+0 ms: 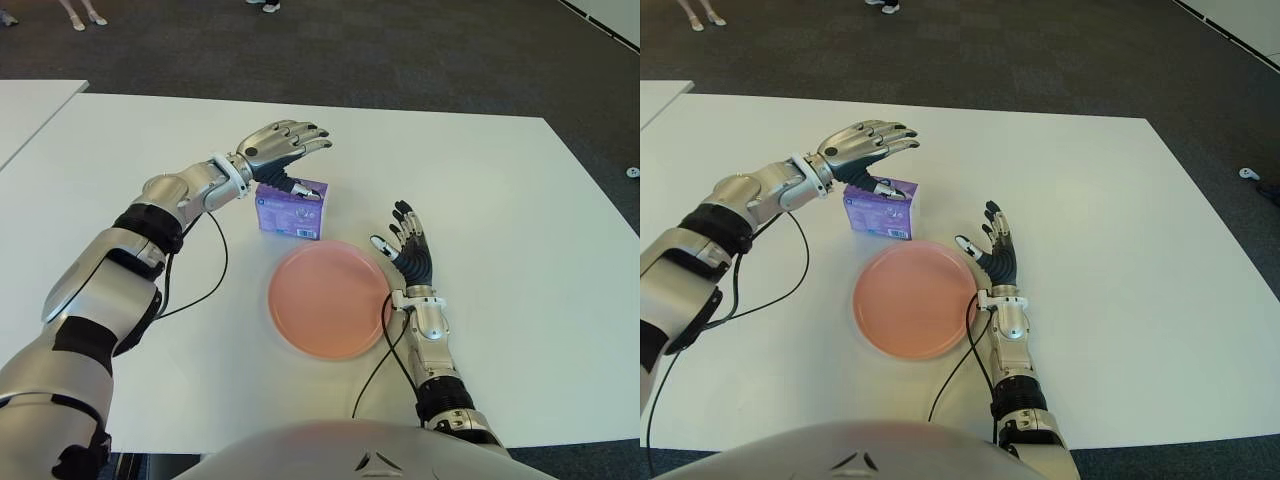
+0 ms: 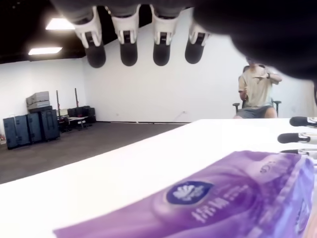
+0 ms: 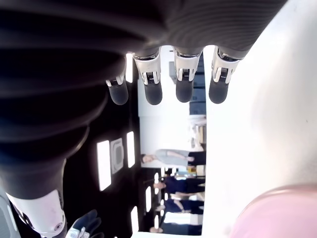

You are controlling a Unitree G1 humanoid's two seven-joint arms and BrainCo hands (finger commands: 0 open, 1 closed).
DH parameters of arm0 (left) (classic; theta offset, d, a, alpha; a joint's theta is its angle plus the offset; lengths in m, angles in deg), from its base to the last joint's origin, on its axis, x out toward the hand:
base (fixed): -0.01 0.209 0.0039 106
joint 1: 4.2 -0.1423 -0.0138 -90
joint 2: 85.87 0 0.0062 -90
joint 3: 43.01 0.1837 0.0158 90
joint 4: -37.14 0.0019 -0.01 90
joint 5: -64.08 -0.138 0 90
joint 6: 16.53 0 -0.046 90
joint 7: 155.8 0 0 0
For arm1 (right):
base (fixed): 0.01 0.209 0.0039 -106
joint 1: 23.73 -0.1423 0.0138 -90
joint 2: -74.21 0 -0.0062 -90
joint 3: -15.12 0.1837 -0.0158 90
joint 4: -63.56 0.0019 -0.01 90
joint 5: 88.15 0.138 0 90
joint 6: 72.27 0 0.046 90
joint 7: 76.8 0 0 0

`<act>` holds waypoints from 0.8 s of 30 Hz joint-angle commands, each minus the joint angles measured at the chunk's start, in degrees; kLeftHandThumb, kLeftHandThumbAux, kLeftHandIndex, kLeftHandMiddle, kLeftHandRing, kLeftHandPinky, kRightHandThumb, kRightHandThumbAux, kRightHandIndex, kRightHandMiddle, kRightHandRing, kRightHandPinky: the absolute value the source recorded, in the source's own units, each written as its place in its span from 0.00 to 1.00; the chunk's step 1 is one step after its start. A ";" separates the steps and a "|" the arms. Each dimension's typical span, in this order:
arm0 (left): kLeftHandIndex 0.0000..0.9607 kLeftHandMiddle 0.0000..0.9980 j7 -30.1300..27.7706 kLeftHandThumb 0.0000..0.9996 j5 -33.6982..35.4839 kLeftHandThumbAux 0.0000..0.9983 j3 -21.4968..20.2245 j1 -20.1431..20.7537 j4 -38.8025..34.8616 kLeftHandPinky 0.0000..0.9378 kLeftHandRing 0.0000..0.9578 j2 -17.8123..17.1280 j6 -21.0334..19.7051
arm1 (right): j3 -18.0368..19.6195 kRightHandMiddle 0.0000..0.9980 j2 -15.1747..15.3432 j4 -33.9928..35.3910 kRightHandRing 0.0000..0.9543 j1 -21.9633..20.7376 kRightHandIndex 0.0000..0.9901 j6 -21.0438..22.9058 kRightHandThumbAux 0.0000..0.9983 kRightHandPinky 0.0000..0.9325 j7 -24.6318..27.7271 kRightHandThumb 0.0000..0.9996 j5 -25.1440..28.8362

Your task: Put the tissue paper into the plate.

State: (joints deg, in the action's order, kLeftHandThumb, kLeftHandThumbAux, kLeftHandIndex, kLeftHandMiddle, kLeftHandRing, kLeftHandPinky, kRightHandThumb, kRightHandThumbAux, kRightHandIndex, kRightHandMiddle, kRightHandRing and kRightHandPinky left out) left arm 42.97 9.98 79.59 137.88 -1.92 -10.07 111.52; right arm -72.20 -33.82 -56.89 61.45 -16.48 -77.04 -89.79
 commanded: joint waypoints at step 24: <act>0.00 0.00 -10.99 0.52 -4.42 0.06 7.74 7.18 3.46 0.00 0.00 -2.18 -2.27 | 0.00 0.01 -1.47 -5.73 0.00 3.07 0.00 1.76 0.66 0.04 0.22 0.13 1.28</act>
State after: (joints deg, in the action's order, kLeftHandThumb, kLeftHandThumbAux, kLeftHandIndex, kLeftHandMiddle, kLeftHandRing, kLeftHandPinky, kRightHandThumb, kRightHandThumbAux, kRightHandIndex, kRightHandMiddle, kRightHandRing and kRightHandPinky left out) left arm 34.25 6.62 86.44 144.69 1.78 -11.12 109.96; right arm -72.19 -33.83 -57.60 60.86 -15.82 -76.92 -89.79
